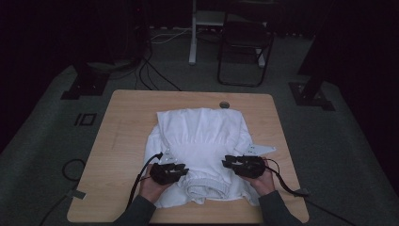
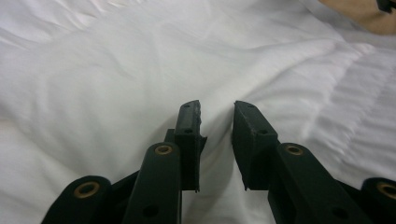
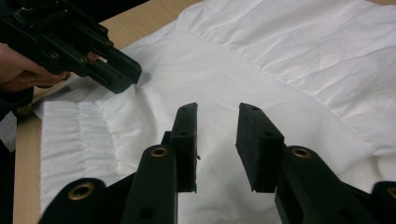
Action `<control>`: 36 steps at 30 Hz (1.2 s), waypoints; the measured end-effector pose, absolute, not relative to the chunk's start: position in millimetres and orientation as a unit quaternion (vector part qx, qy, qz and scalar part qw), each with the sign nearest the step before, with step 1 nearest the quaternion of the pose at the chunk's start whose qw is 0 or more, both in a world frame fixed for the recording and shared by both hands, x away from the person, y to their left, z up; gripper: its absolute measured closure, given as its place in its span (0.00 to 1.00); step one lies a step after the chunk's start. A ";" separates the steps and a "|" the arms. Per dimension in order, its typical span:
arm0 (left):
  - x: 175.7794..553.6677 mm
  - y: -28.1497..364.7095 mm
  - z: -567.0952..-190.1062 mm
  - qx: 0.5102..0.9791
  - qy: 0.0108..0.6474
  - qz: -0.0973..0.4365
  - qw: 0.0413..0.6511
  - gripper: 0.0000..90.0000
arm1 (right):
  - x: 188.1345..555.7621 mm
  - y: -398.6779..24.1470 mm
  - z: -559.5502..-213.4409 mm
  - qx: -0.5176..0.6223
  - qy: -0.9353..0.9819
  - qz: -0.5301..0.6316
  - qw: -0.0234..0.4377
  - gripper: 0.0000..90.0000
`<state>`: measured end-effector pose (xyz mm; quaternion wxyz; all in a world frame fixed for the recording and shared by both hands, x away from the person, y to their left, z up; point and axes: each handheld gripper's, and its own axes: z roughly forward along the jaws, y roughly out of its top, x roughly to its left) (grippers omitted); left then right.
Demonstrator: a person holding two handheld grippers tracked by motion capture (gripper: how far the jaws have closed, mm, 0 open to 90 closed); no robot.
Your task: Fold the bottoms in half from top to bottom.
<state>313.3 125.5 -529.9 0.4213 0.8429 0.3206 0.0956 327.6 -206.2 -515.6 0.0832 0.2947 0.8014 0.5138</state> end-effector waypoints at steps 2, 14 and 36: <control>312.7 119.7 -531.8 0.848 0.314 0.092 0.416 0.78 | 327.1 -201.5 -517.6 0.296 0.803 0.511 0.076 0.73; 312.6 110.6 -536.7 0.870 0.298 0.106 0.378 0.70 | 321.8 -175.8 -554.2 0.278 0.867 0.407 0.069 0.70; 394.5 114.4 -557.8 0.839 0.342 0.151 0.395 0.62 | 415.8 -193.1 -563.4 0.418 0.799 0.399 0.167 0.57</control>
